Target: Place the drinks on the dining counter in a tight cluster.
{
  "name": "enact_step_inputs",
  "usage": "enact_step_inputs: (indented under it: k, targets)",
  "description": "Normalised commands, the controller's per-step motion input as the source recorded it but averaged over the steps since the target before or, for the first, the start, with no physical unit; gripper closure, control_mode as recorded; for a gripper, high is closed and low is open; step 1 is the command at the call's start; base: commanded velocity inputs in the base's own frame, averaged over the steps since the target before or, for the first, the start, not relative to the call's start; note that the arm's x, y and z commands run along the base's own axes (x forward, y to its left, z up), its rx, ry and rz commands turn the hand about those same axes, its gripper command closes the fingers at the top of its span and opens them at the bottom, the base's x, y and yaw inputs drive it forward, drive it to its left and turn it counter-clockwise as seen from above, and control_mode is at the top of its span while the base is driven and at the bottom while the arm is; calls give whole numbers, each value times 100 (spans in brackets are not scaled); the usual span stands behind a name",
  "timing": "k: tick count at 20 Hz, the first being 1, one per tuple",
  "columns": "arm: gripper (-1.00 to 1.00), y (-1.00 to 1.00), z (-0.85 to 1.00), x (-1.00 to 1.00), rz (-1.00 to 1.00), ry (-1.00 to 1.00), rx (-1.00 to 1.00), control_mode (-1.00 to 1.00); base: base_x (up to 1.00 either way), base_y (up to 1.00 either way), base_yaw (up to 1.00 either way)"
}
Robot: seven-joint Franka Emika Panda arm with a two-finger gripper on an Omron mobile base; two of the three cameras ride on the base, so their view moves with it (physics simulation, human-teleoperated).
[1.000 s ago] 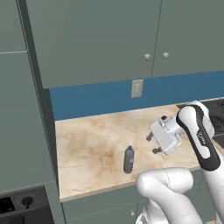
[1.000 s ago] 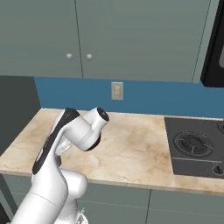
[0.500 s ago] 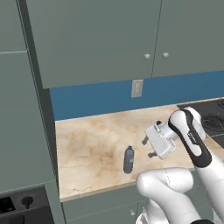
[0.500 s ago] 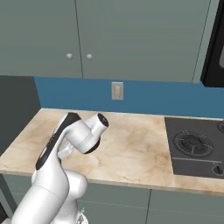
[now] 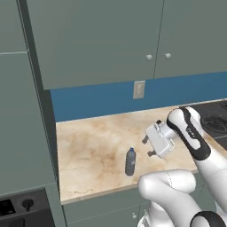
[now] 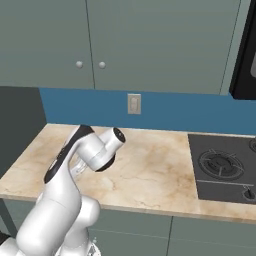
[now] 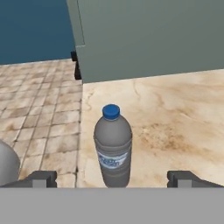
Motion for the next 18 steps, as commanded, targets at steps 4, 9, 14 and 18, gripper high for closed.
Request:
enact_step_inputs:
  k: [4, 9, 14, 18]
  targets:
    - [-100, 1, -3, 16, 0, 0, 0, -100, 0, 0, 0]
    - [-100, 0, -5, 0, 0, 0, 0, -100, 0, 0, 0]
    - [-100, 4, -14, 0, 0, 0, 0, -100, 0, 0, 0]
    - [-100, 8, -29, -1, 0, 0, 0, -100, 0, 0, 0]
